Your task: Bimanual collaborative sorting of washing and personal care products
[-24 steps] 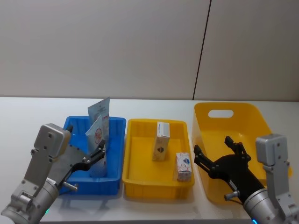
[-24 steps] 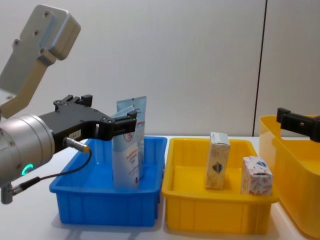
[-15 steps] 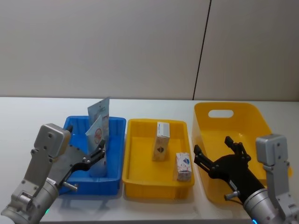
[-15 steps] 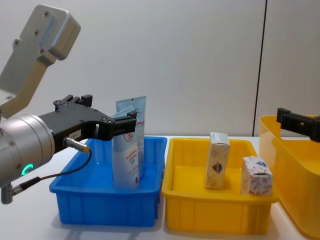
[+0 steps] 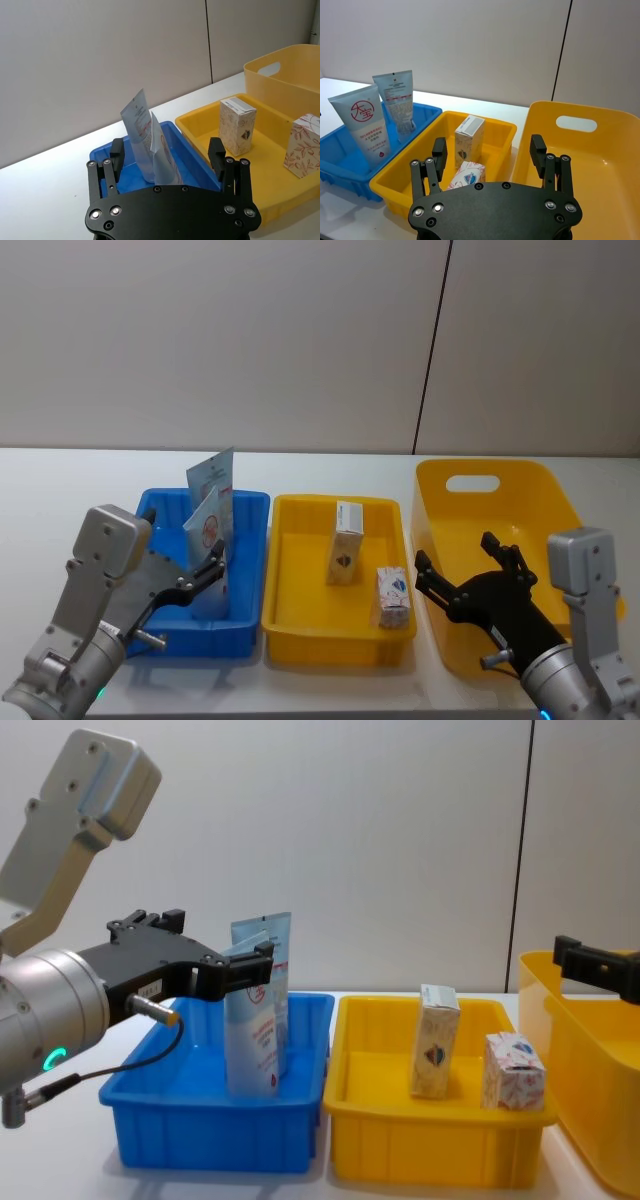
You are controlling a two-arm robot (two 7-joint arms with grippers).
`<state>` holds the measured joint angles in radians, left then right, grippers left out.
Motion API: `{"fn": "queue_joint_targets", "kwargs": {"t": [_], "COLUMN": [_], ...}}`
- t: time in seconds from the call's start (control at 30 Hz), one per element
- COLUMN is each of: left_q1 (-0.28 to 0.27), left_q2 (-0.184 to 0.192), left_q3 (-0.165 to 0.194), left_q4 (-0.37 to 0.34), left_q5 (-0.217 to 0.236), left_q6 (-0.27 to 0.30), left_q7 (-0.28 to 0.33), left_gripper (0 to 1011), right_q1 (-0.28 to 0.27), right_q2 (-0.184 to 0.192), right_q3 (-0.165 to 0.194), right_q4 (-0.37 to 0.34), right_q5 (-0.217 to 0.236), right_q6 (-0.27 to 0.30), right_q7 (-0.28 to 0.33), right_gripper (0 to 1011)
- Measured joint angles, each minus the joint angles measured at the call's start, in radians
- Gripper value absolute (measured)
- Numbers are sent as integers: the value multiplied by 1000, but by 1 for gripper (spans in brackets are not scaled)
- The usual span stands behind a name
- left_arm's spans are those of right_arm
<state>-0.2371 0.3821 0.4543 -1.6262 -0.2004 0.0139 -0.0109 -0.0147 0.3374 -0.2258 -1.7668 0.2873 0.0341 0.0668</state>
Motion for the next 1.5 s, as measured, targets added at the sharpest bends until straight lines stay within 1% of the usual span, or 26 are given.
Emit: {"fn": "queue_joint_targets", "kwargs": {"t": [1.13, 1.37, 1.5], "left_q1": [0, 1, 9], "left_q2": [0, 2, 8], "left_q3": [-1, -9, -19], "left_q4": [0, 0, -9], "left_q5": [-1, -21, -48], "left_q6": [0, -3, -1], "left_q7": [-3, -32, -58], "left_gripper": [1001, 1001, 1001], "right_q1": [0, 0, 0], "right_q2": [0, 0, 0], "right_q3": [0, 0, 0], "right_q4": [0, 0, 0], "right_q5": [0, 0, 0], "right_q6": [0, 0, 0], "right_q7": [0, 0, 0], "right_gripper": [1003, 1003, 1003]}}
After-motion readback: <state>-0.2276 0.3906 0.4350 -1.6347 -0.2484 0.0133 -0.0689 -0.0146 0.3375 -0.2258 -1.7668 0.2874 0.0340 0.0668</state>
